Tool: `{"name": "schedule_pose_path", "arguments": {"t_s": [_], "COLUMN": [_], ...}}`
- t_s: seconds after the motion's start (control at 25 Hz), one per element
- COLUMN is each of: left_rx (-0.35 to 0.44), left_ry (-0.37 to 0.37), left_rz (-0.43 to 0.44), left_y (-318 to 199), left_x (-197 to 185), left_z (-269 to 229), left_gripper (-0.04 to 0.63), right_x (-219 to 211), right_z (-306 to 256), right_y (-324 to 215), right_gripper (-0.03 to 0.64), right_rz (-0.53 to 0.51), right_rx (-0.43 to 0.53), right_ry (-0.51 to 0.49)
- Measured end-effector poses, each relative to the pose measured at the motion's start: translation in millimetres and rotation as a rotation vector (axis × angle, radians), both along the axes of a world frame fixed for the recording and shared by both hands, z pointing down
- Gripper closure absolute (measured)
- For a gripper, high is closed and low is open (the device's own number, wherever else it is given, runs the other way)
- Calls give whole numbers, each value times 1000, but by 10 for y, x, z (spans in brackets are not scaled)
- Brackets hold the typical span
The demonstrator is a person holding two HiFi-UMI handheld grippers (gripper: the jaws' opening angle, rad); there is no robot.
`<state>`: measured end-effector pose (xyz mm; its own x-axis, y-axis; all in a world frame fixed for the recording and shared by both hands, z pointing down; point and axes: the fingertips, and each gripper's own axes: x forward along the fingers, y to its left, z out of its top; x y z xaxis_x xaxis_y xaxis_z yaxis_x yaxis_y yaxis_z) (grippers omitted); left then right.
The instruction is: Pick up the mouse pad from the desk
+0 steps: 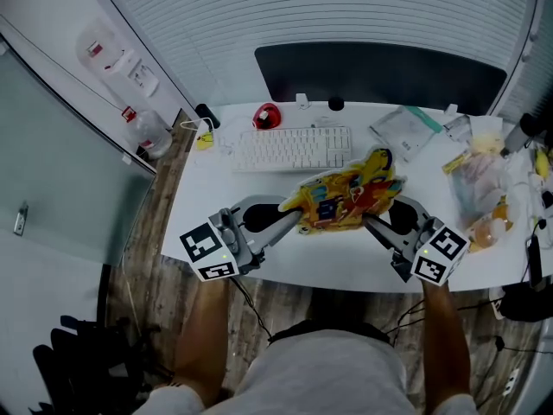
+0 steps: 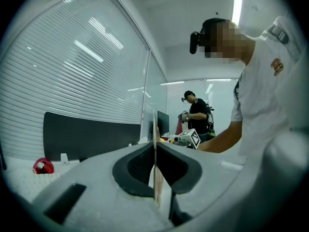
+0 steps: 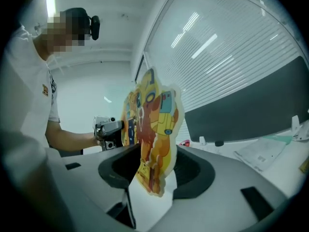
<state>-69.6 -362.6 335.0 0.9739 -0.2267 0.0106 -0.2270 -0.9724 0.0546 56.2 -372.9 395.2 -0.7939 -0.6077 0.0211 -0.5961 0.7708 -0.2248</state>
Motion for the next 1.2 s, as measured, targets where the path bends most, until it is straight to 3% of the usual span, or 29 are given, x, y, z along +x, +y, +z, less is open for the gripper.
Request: {"name": "schedule_pose_path", "arguments": {"t_s": [0.12,0.32,0.8,1.2], "left_rx": [-23,-32,-50,1], "left_ry": [25,36,38,38], "left_rz": [-70,-172,-390,-425], "left_y": [-61,-143,-278,-267], "left_x": [-34,-36,17,46], "left_z": [19,49,80,2], "left_gripper": [572,572,572,572], "right_x": [44,25,21,33], "right_z": [-85,-228,-327,-403], "right_y": [32,87,117,111], "right_gripper": [498,557,591,595], "right_rz": [17,37,184,256], "right_rx": [21,52,30,33], "right_ry": [-24,-33,19,28]}}
